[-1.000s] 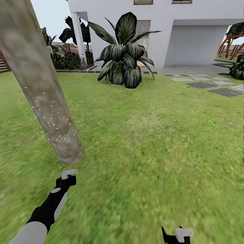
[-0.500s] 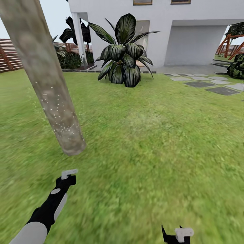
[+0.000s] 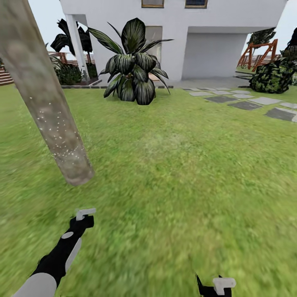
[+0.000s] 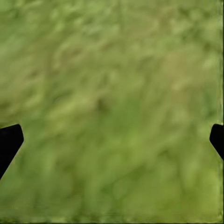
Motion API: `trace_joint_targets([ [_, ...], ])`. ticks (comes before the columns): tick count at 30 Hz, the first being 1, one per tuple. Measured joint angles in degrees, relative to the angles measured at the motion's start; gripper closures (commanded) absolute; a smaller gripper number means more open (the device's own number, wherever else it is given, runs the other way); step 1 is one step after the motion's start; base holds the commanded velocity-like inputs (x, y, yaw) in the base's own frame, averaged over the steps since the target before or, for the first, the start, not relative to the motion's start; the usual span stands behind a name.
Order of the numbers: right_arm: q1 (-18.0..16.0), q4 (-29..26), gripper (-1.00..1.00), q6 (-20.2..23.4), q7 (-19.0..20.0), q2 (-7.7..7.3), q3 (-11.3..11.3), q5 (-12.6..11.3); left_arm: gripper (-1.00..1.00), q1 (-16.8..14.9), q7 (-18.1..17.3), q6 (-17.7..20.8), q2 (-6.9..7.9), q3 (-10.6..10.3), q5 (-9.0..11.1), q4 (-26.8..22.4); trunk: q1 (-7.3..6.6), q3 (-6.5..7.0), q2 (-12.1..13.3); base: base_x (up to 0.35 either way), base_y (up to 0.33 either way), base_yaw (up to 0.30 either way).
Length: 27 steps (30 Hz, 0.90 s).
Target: In the garden, pick up the pesticide atomizer on the floor and spray pesticide onto both trees until each tree trunk is fully covered.
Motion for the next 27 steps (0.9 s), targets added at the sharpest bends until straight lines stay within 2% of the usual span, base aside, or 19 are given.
trace_joint_targets([
  [1, 0.0, 0.0, -1.0, 0.0, 0.0, 0.0, 0.0, 0.0, 1.0, 1.0, -3.2, -0.1, 0.27, -0.9, -1.1, 0.0, 0.0, 0.03, 0.0, -0.321, 0.0, -0.292],
  [2, 0.0, 0.0, -1.0, 0.0, 0.0, 0.0, 0.0, 0.0, 1.0, 1.7, -7.5, -0.7, 0.71, -1.8, -3.2, 0.0, 0.0, 0.06, 0.0, -0.317, 0.0, -0.292],
  [5, 0.0, 0.0, -1.0, 0.0, 0.0, 0.0, 0.0, 0.0, 1.0, 2.6, -19.7, -3.0, 2.82, -2.7, -9.0, 0.7, 0.0, 0.17, 0.0, -0.282, 0.0, -0.291],
  [6, 0.0, 0.0, -1.0, 0.0, 0.0, 0.0, 0.0, 0.0, 1.0, 2.7, -23.0, -3.3, 3.34, -2.7, -9.6, 0.9, 0.0, 0.2, 0.0, -0.109, 0.0, -0.29],
  [7, 0.0, 0.0, -1.0, 0.0, -0.1, 0.02, 0.0, 0.0, 1.0, 2.7, -28.1, -3.4, 3.98, -2.7, -10.0, 1.1, 0.0, 0.24, 0.0, -0.056, 0.0, -0.234],
  [10, 0.0, -0.1, -1.0, -0.1, -0.2, -0.01, -0.1, -0.2, 1.0, 2.6, -36.9, -3.2, 5.4, -3.1, -11.3, 1.1, 0.0, 0.3, 0.0, -0.017, 0.0, -0.075],
  [11, 0.0, -0.1, -1.0, -0.1, -0.2, -0.05, -0.1, -0.2, 1.0, 2.3, -39.2, -3.0, 5.93, -3.2, -13.0, 1.1, 0.0, 0.3, 0.0, -0.004, 0.0, -0.017],
  [14, 0.0, -0.6, -1.0, -0.1, -0.1, 0.07, -0.2, -0.1, 1.0, 2.3, -47.2, -2.2, 6.44, -3.2, -22.0, 1.2, 0.0, 0.31, 0.0, -0.001, 0.0, -0.005],
  [15, -0.1, -2.0, -1.0, 0.0, 0.0, 0.14, -0.2, -0.1, 1.0, 2.3, -49.6, -1.8, 6.45, -3.2, -24.4, 1.3, 0.0, 0.31, 0.0, 0.0, 0.0, -0.001],
  [16, -0.1, -4.0, -1.0, 0.1, 0.1, 0.27, -0.2, -0.2, 1.0, 2.3, -51.6, -1.0, 6.43, -3.2, -26.0, 1.5, 0.0, 0.31, 0.0, 0.0, 0.0, 0.0],
  [18, -0.2, -8.8, -1.0, 0.7, 0.3, 0.51, -0.2, -0.2, 1.0, 2.4, -56.3, 1.9, 6.48, -3.3, -27.7, 1.6, 0.0, 0.31, 0.0, 0.0, 0.0, 0.0],
  [20, -1.8, -10.7, -1.0, 5.0, 0.5, 0.65, 0.0, -0.2, 1.0, 2.3, -59.3, 2.8, 6.55, -3.2, -28.0, 1.5, 0.0, 0.32, 0.0, 0.0, 0.0, 0.0],
  [21, -3.9, -11.3, -1.0, 8.1, 1.5, 0.73, 0.0, -0.2, 1.0, 2.2, -59.8, 3.1, 6.57, -3.2, -28.1, 1.5, 0.0, 0.32, 0.0, 0.0, 0.0, 0.0],
  [23, -8.4, -12.1, -1.0, 12.6, 7.3, 0.99, 0.0, -0.2, 1.0, 2.0, -60.4, 3.4, 6.58, -3.1, -28.2, 1.6, 0.0, 0.32, 0.0, 0.0, 0.0, 0.0],
  [24, -10.6, -12.8, -1.0, 14.3, 11.6, 1.17, 0.8, -0.1, 1.0, 1.9, -60.5, 3.5, 6.57, -3.1, -28.2, 1.6, 0.0, 0.32, 0.0, 0.0, 0.0, 0.0],
  [26, -13.7, -13.9, -1.0, 17.9, 16.1, 2.11, 4.1, -0.1, 1.0, 1.9, -60.4, 3.8, 6.5, -3.1, -28.3, 1.5, 0.0, 0.32, 0.0, 0.0, 0.0, 0.0],
  [27, -15.1, -15.3, -1.0, 20.8, 17.8, 2.89, 7.7, -0.2, 1.0, 1.8, -60.1, 4.4, 6.45, -3.1, -28.3, 1.6, 0.0, 0.32, 0.0, 0.0, 0.0, 0.0],
])
